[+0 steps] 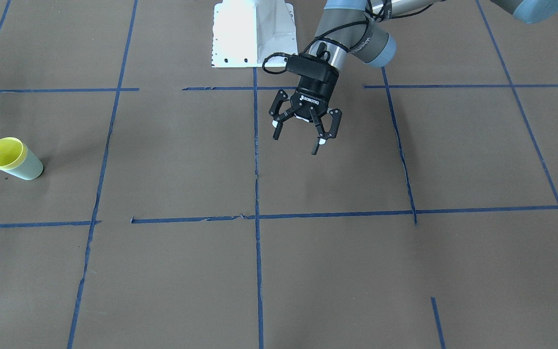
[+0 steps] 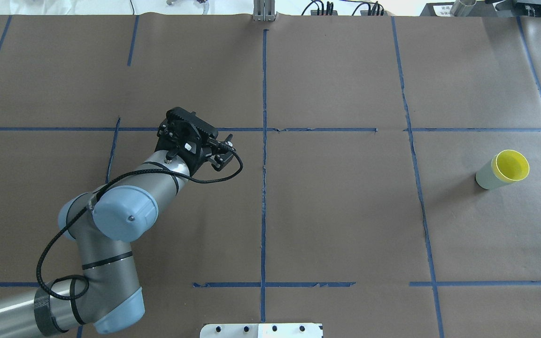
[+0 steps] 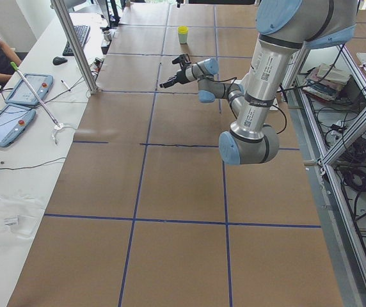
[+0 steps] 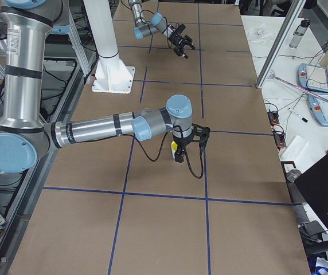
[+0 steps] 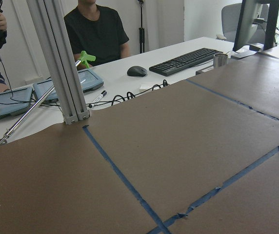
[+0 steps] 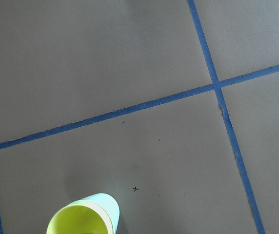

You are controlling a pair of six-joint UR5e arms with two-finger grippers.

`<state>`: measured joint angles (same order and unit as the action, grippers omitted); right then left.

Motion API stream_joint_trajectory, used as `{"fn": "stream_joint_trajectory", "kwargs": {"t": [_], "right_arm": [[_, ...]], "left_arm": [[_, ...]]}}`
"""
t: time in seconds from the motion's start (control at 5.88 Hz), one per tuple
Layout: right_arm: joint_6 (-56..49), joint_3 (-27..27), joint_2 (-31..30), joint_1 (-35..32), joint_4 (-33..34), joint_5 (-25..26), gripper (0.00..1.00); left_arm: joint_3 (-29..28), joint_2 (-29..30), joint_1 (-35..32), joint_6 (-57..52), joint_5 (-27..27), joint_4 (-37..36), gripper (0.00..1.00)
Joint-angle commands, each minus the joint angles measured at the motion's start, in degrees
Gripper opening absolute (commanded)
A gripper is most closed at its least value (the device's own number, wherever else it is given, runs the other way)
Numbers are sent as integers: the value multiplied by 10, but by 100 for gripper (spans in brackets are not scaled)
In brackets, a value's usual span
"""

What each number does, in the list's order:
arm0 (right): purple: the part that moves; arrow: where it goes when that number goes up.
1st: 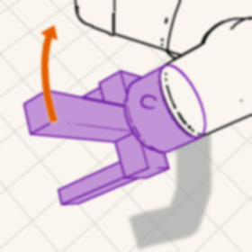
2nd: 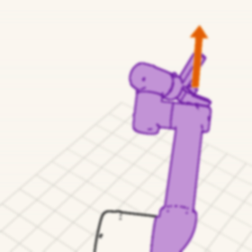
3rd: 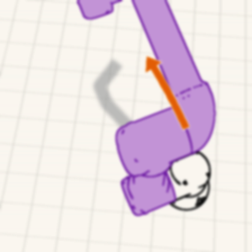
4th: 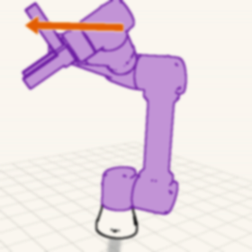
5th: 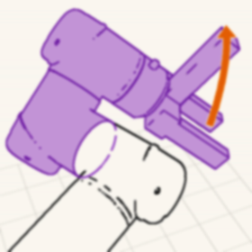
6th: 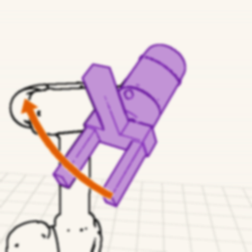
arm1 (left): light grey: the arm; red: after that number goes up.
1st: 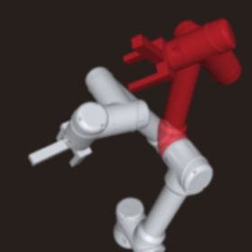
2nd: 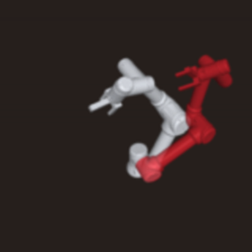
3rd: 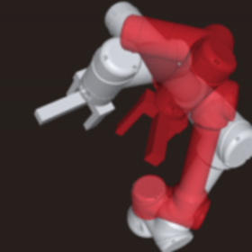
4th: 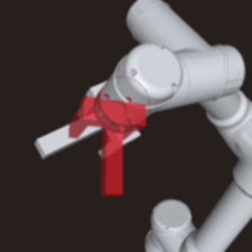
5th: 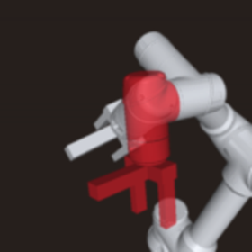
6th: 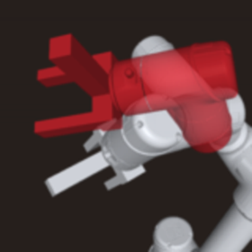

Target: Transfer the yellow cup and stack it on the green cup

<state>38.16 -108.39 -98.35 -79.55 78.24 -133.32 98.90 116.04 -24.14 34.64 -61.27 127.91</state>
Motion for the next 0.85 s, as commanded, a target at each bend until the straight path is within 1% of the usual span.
{"fn": "stream_joint_trajectory", "kwargs": {"t": [0.0,0.17,0.34,0.51,0.68], "right_arm": [[-11,1,-6,-7,-3,0,100],[-12,1,-11,-9,-5,0,100],[-12,3,-11,-9,-5,0,100],[-20,4,-9,-9,-3,1,100],[-53,5,-7,-10,0,3,100]], "left_arm": [[0,-9,-86,2,-119,-116,99],[-1,-28,-146,2,-202,-128,100],[-15,-41,-218,2,-305,-143,100],[-20,-46,-290,3,-401,-224,100],[-21,-46,-333,-11,-460,-287,100]]}}
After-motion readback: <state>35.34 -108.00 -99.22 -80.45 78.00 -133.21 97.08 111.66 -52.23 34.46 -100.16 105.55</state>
